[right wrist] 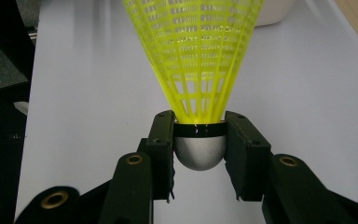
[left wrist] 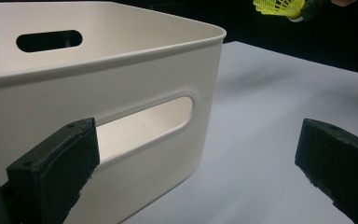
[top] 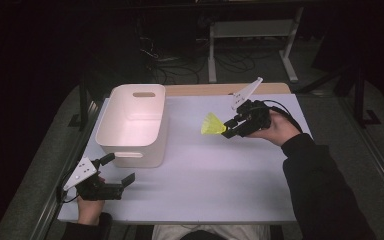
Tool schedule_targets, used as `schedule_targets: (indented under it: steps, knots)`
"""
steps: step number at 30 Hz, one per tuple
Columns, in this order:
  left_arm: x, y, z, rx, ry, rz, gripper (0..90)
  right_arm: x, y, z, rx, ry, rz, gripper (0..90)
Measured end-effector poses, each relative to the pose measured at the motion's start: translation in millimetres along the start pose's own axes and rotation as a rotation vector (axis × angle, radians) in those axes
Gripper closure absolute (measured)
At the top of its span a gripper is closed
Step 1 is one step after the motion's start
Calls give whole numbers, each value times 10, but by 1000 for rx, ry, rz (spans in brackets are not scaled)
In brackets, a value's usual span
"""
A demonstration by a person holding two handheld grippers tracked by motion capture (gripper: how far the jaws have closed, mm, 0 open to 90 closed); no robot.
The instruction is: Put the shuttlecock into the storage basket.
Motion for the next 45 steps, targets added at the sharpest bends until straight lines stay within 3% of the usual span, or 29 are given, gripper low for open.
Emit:
schedule_targets:
  steps: [12,45]
  knots:
    - [-1,-2,4,-2,1,-1,0,32,-186,-136,9,-19,41,634]
    - [-7,-5,2,-5,6,4,0,45,-652,-234,-6,-48,64,634]
Point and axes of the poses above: each handheld gripper's, and its own axes: z roughly backward along the jaws, y roughly out of its underside, x roughly to its left, the point moved 10 cm from there along -z, roughly forward along the jaws, and after that the axes turned 4 degrees about -z, right-handed, at the moved point
